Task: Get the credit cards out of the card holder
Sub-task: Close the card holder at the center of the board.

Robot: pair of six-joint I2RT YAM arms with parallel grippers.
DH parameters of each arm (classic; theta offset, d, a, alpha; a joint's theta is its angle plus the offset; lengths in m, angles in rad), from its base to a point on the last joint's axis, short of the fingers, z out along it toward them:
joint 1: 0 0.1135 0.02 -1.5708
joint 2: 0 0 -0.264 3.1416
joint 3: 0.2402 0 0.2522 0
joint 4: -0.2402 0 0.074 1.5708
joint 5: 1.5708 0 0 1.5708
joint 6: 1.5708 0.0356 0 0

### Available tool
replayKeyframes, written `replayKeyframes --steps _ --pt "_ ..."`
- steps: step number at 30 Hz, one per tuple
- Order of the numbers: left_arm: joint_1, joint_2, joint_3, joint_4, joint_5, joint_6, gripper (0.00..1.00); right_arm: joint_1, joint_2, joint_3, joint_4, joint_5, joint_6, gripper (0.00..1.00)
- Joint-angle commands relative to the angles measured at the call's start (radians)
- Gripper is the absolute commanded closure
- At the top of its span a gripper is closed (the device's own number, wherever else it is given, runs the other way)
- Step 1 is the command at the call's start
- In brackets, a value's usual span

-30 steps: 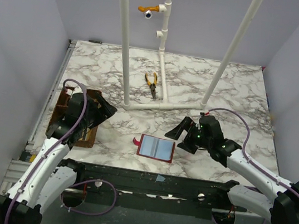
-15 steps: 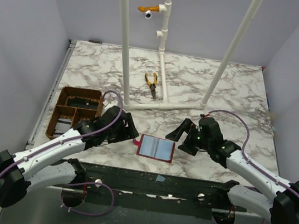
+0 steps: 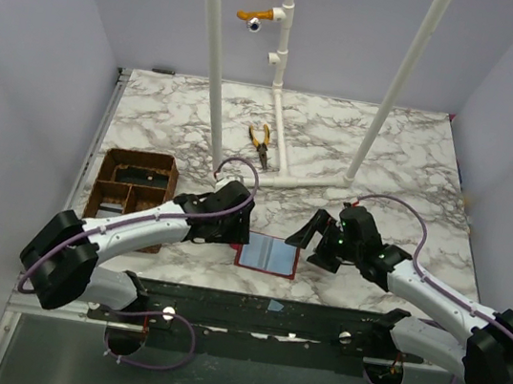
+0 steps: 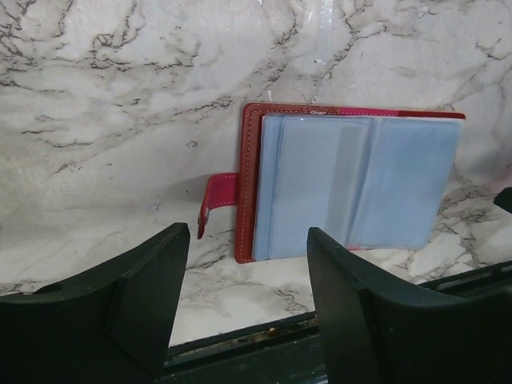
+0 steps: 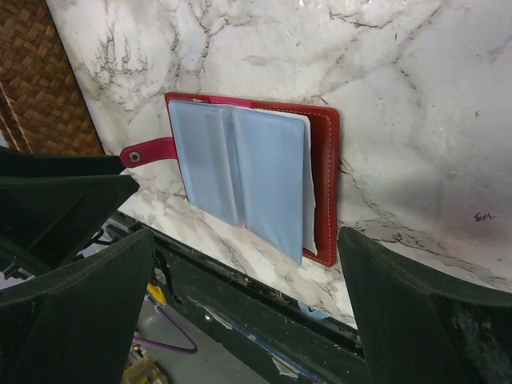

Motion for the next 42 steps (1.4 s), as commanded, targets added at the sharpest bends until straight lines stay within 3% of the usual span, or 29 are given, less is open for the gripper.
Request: replayKeyframes --steps 1,19,36,42 --pt "-0.003 0.072 0.033 0.013 -0.031 0.066 0.39 0.006 -0.006 -0.024 -0.005 0.025 -0.009 0.00" --pt "0.000 0.200 0.014 0.081 -0.015 0.084 0.54 0.006 0.048 -0.039 0.051 0.014 -0.003 0.02" --pt "0.005 0.262 -0.001 0.127 0.014 0.079 0.94 0.007 0.104 -0.083 0.141 -0.008 0.024 0.12" --pt "0.005 0.276 -0.016 0.144 0.037 0.069 0.99 0.007 0.124 -0.103 0.182 -0.024 0.050 0.14"
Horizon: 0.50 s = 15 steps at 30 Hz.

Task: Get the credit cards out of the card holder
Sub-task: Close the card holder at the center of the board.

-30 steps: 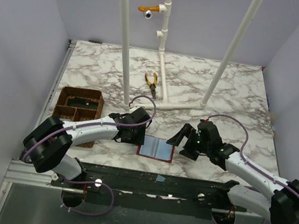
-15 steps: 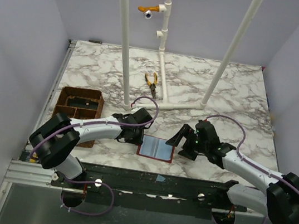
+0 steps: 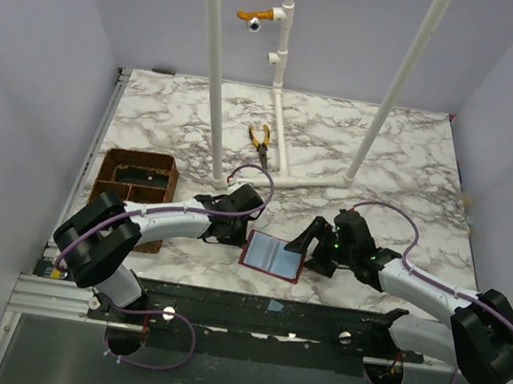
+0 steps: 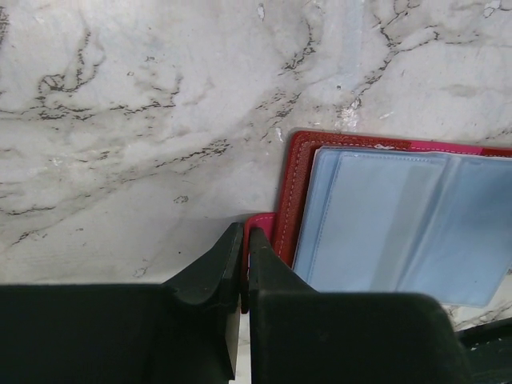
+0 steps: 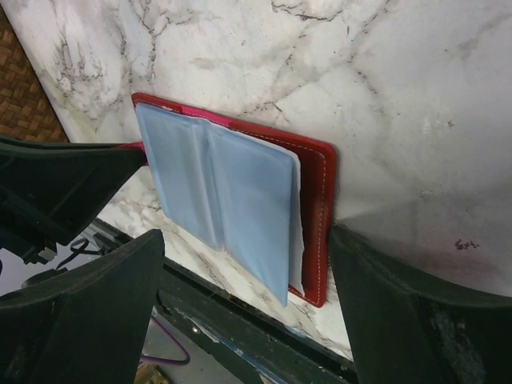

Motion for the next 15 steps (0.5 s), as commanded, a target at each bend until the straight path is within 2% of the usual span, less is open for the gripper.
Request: replayKeyframes --steps 1,15 --pt "0.002 0.037 -0.033 0.016 0.030 -0.007 0.99 0.007 0.022 -0.031 0.070 -0.020 0.025 0.14" --pt "0.002 0.046 -0.042 0.015 0.049 -0.016 1.00 0.007 -0.010 -0.005 0.205 -0.130 0.100 0.14"
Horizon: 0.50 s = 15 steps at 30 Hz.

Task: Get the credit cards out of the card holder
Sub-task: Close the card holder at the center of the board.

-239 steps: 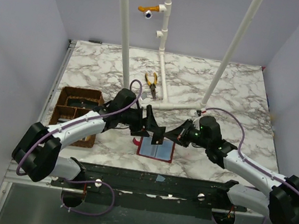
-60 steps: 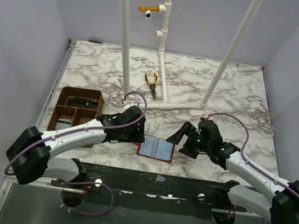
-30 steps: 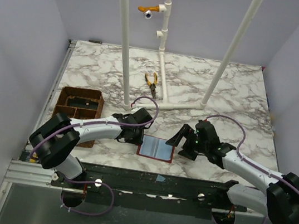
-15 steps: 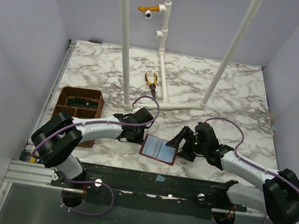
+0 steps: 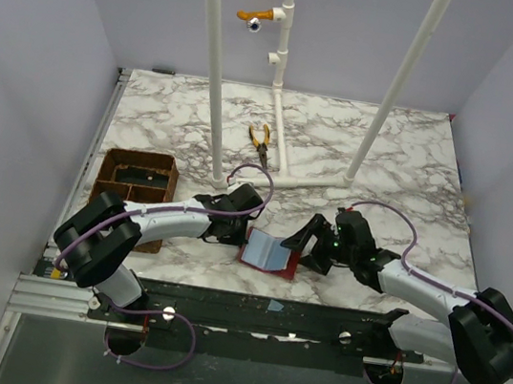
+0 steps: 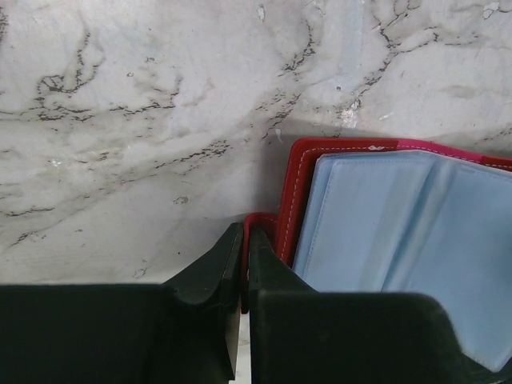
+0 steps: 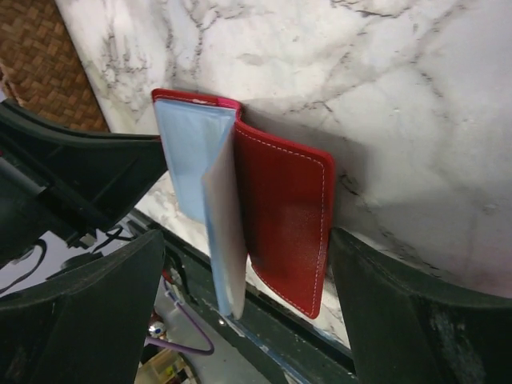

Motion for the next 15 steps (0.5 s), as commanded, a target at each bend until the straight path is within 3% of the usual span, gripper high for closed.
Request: replayKeyframes --steps 1,15 --pt "-0.002 0.043 -0.041 0.004 0.029 -0.011 1.00 0.007 -0.028 0.016 0.105 -0.077 0.048 0.14" --pt "-0.005 0.035 -0.051 0.013 0.046 -0.021 1.00 0.007 0.025 0.027 0.231 -0.136 0.096 0.14"
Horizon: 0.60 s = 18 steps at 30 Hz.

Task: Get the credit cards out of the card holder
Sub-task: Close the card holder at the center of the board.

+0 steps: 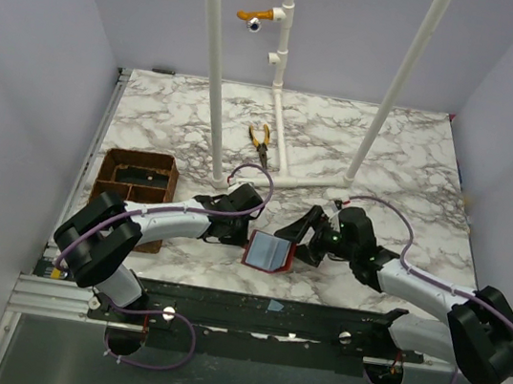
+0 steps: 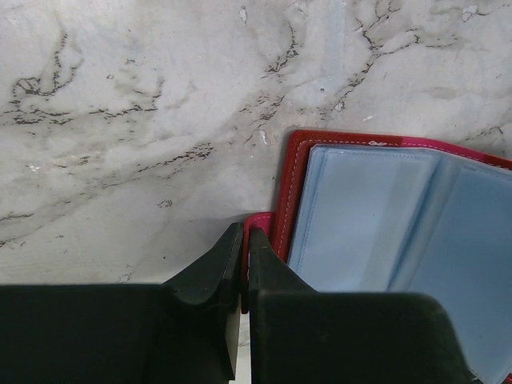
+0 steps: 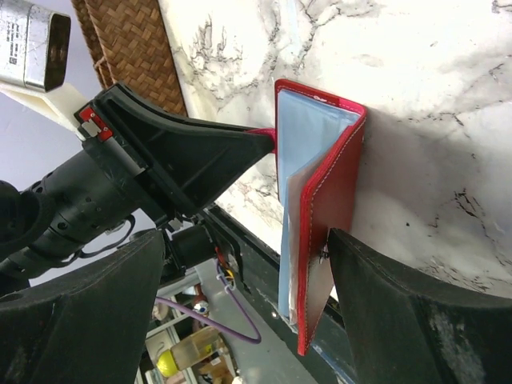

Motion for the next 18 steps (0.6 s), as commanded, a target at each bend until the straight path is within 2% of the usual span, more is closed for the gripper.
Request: replayKeyframes --steps 1,18 --pt "-0.005 0.032 -0.042 -0.017 0.033 -0.014 1.00 0.007 0.034 0.031 0.061 -0.042 0.016 0.14" --pt "-0.015 0.000 -0.072 0.034 0.109 -0.070 1.00 0.047 0.219 0.136 0.132 -0.045 0.024 0.15"
